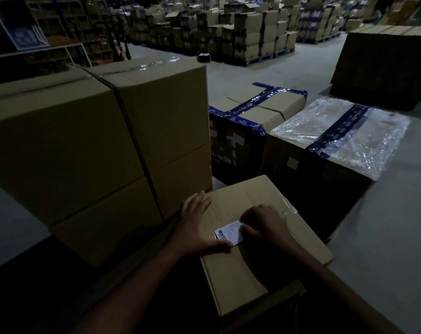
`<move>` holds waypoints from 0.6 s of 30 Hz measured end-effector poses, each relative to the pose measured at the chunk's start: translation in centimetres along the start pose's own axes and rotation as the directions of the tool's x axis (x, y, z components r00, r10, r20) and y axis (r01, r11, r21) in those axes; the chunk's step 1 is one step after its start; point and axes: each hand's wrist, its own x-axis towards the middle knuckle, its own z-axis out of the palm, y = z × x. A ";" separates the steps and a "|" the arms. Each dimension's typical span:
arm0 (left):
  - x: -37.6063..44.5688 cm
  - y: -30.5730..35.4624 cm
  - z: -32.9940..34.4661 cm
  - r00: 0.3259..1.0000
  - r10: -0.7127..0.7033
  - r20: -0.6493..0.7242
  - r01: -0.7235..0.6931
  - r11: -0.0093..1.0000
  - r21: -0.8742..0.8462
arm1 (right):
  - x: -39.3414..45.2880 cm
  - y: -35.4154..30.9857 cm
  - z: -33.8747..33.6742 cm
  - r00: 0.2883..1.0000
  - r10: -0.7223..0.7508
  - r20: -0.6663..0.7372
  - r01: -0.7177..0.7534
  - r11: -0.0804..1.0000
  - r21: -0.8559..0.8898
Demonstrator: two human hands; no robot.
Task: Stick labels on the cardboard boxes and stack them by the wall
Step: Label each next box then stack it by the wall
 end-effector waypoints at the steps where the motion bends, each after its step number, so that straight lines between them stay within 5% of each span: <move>1: 0.0 0.0 0.0 1.000 0.000 -0.004 0.000 1.000 -0.007 | 0.1 0.0 0.0 1.000 0.002 -0.003 -0.002 1.000 0.007; 6: -0.1 0.0 0.0 1.000 0.000 -0.002 0.000 1.000 -0.006 | 0.6 0.3 0.2 0.999 0.015 -0.032 -0.013 0.997 0.070; 18: -0.2 -0.4 0.4 0.999 0.022 -0.049 -0.023 0.999 -0.032 | 1.6 -0.4 1.2 0.996 0.001 -0.084 -0.013 0.989 -0.147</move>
